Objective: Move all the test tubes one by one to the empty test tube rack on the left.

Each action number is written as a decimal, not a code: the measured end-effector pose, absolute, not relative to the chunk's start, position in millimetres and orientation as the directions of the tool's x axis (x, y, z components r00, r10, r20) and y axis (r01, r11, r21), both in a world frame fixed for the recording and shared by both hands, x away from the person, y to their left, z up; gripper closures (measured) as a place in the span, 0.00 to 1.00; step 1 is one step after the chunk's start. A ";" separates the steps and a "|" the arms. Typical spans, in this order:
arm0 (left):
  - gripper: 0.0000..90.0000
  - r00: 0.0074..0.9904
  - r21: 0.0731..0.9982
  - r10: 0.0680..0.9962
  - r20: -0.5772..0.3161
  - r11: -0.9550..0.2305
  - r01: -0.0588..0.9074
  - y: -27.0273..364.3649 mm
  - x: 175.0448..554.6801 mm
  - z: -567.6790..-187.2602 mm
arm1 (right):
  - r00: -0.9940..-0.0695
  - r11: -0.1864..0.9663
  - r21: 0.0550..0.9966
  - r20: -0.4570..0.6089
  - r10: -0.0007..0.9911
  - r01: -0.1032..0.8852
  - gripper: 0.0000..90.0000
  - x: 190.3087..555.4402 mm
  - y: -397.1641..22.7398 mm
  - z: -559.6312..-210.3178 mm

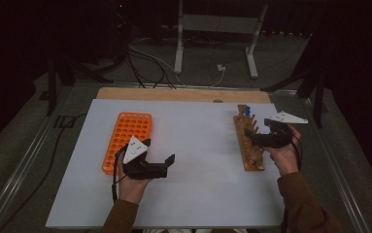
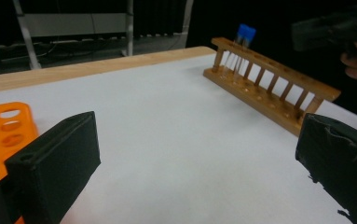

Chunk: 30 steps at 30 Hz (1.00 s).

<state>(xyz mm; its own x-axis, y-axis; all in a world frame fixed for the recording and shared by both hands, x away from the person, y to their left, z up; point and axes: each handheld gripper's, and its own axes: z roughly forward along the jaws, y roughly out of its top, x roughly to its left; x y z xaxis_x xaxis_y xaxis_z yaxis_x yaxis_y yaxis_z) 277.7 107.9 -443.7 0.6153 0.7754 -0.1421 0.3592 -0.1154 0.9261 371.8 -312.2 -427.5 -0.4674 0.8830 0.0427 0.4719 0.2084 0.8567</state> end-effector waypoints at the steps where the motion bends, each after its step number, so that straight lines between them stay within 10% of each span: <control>1: 0.01 0.620 0.926 0.772 -0.139 -0.121 0.358 105.6 277.5 -444.4 | -0.464 0.211 0.853 0.041 0.885 0.477 0.07 375.5 -311.9 -428.5; 30: 0.01 0.659 0.915 0.741 -0.128 -0.168 0.368 88.1 276.0 -452.8 | -0.378 0.214 0.805 0.013 0.926 0.553 0.80 440.6 -300.2 -451.9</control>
